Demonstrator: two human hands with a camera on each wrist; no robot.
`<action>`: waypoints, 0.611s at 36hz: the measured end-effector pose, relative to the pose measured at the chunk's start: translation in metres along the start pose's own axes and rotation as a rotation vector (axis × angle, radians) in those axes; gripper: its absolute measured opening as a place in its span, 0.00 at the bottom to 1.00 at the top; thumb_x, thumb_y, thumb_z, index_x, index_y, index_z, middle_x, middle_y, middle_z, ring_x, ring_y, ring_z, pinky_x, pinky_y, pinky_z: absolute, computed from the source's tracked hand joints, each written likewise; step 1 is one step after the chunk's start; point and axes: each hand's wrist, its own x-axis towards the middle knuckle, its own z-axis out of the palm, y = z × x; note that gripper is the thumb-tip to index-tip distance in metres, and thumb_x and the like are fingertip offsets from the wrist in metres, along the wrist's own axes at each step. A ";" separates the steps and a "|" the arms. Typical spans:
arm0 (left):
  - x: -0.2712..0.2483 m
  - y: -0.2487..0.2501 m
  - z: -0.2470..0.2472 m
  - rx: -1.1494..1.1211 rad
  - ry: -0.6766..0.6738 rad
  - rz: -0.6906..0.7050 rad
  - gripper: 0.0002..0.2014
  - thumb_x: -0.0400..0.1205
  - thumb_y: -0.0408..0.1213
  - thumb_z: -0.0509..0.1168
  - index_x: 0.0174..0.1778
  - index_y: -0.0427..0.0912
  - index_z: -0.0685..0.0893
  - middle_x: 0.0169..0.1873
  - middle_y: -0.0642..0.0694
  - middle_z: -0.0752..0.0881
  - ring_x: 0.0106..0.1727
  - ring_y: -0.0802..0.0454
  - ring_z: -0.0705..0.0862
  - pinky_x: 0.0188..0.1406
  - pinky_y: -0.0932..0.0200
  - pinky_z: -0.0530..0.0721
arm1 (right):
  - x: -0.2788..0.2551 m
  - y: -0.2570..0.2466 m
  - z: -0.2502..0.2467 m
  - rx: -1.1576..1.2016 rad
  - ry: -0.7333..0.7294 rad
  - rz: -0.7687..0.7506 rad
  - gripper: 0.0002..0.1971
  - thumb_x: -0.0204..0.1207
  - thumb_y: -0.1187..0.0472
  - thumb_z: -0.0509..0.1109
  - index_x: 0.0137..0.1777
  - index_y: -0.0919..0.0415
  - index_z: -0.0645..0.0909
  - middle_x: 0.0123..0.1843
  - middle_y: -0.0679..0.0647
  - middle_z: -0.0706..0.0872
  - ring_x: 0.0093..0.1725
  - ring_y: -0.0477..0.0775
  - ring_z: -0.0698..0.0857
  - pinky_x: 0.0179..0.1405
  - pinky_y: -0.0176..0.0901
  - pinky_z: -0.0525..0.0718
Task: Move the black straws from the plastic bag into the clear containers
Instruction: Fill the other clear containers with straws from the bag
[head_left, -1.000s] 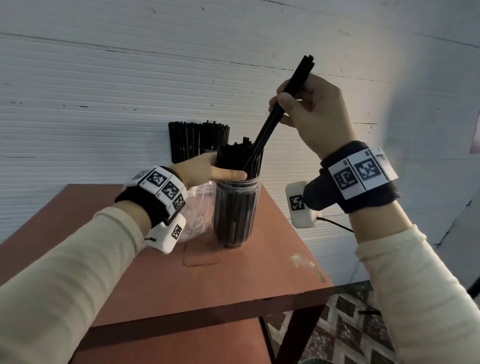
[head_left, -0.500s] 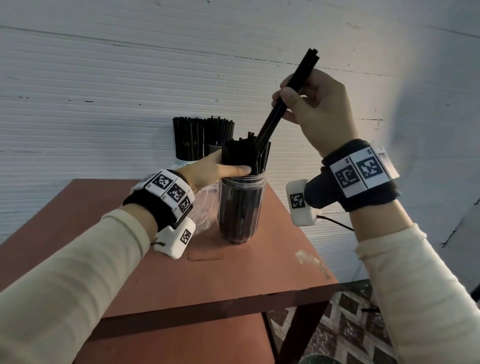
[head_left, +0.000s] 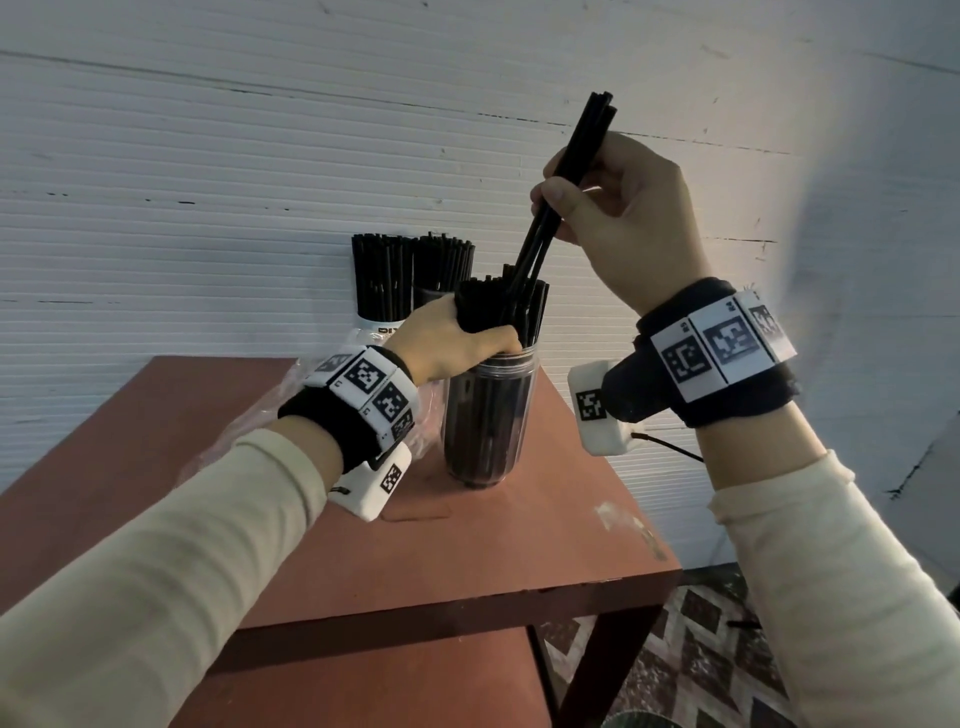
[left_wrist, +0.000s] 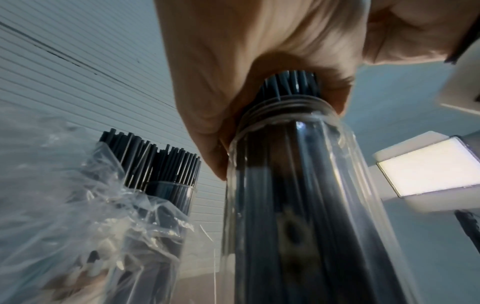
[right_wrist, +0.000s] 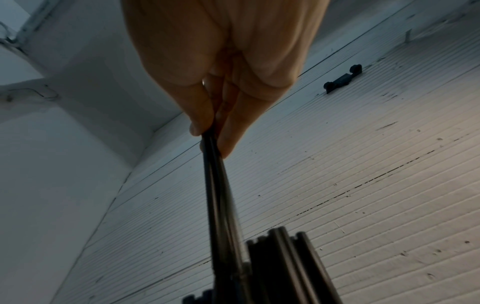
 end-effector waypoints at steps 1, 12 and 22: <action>0.000 0.000 0.003 0.029 0.036 0.012 0.11 0.72 0.56 0.70 0.33 0.53 0.81 0.33 0.56 0.84 0.41 0.56 0.83 0.37 0.61 0.75 | 0.000 0.000 0.001 -0.004 -0.003 -0.003 0.04 0.76 0.65 0.70 0.49 0.60 0.82 0.44 0.58 0.89 0.46 0.55 0.90 0.48 0.54 0.90; -0.008 -0.002 -0.008 -0.092 -0.109 -0.012 0.08 0.78 0.48 0.73 0.51 0.56 0.83 0.53 0.51 0.88 0.58 0.54 0.84 0.68 0.51 0.79 | 0.002 0.002 0.002 -0.049 0.023 -0.013 0.02 0.76 0.64 0.71 0.48 0.59 0.83 0.42 0.55 0.89 0.45 0.54 0.90 0.46 0.53 0.90; -0.005 -0.014 -0.011 -0.269 -0.241 -0.049 0.41 0.57 0.65 0.78 0.66 0.55 0.82 0.61 0.56 0.88 0.66 0.57 0.83 0.77 0.50 0.74 | 0.007 0.009 -0.003 -0.082 0.003 0.046 0.03 0.76 0.64 0.71 0.48 0.61 0.84 0.43 0.56 0.89 0.45 0.54 0.90 0.45 0.49 0.91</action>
